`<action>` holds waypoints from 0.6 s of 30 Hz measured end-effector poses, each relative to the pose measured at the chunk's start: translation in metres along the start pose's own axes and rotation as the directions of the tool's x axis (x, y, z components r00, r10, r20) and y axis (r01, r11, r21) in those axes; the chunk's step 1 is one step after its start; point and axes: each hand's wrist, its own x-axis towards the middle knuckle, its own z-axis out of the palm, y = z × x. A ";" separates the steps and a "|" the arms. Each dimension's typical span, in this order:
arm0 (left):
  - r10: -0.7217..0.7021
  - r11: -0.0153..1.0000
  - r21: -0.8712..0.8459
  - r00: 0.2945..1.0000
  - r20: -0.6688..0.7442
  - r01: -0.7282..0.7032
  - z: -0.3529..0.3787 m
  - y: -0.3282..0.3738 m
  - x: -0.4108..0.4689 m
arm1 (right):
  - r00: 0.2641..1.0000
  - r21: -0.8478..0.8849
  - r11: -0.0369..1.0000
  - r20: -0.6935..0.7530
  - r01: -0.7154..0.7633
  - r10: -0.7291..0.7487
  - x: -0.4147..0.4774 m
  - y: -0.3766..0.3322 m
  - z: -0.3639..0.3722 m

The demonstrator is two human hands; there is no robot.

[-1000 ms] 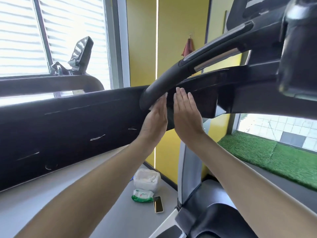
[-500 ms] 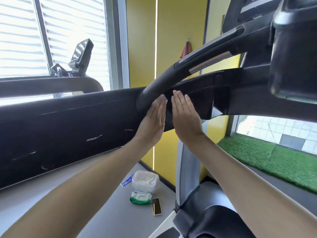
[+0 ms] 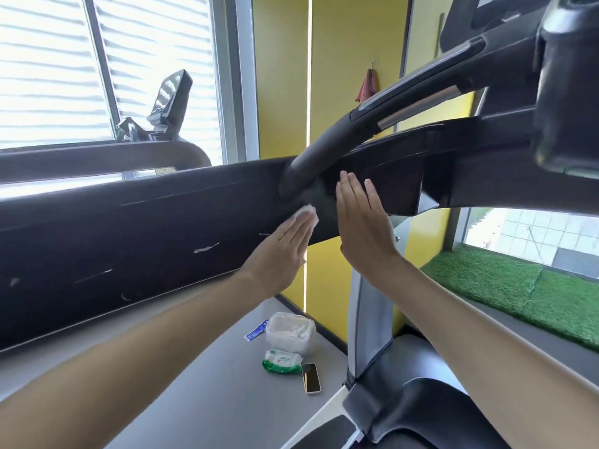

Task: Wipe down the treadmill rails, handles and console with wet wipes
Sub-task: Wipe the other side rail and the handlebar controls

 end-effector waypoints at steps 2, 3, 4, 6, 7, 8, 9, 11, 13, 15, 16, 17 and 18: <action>0.079 0.997 -0.016 0.997 0.015 -0.079 0.003 -0.011 -0.021 | 0.991 0.027 0.994 -0.083 0.105 -0.102 -0.009 -0.010 0.002; 0.073 0.996 -0.051 0.997 0.027 -0.072 0.005 -0.018 -0.026 | 0.979 0.058 0.987 -0.146 0.148 -0.139 -0.011 -0.015 0.003; 0.049 0.996 -0.080 0.998 0.039 -0.046 0.006 -0.026 -0.028 | 0.964 0.096 0.980 -0.223 0.172 -0.148 -0.011 -0.019 0.002; -0.013 0.992 -0.124 0.999 0.044 0.019 0.006 -0.037 -0.027 | 0.923 0.167 0.969 -0.369 0.184 -0.112 -0.006 -0.025 -0.006; -0.029 0.991 -0.131 0.999 0.036 0.034 0.005 -0.040 -0.026 | 0.899 0.176 0.964 -0.424 0.198 -0.108 -0.002 -0.027 -0.011; -0.023 0.991 -0.130 1.000 0.018 0.025 0.004 -0.039 -0.026 | 0.877 0.166 0.962 -0.466 0.217 -0.117 0.002 -0.030 -0.016; 0.029 0.992 -0.126 0.999 0.020 -0.026 0.002 -0.037 -0.027 | 0.866 0.147 0.963 -0.482 0.228 -0.131 0.005 -0.032 -0.020; 0.216 0.973 -0.108 0.969 0.118 -0.204 -0.003 -0.031 -0.031 | 0.889 0.102 0.976 -0.438 0.193 -0.130 0.011 -0.034 -0.024; 0.271 0.961 -0.103 0.951 0.151 -0.257 -0.004 -0.034 -0.032 | 0.923 0.103 0.986 -0.375 0.132 -0.084 0.013 -0.032 -0.025; 0.207 0.976 -0.086 0.974 0.093 -0.199 -0.002 -0.044 -0.029 | 0.931 0.080 0.991 -0.359 0.103 -0.068 0.013 -0.029 -0.023; 0.157 0.986 -0.058 0.986 0.050 -0.154 -0.003 -0.051 -0.029 | 0.927 0.058 0.993 -0.367 0.103 -0.074 0.013 -0.028 -0.021; 0.105 0.994 -0.032 0.994 0.024 -0.105 -0.003 -0.059 -0.029 | 0.921 0.041 0.993 -0.379 0.109 -0.085 0.012 -0.027 -0.021; 0.051 0.999 -0.015 0.999 0.009 -0.051 -0.004 -0.066 -0.030 | 0.917 0.036 0.993 -0.388 0.113 -0.090 0.012 -0.026 -0.022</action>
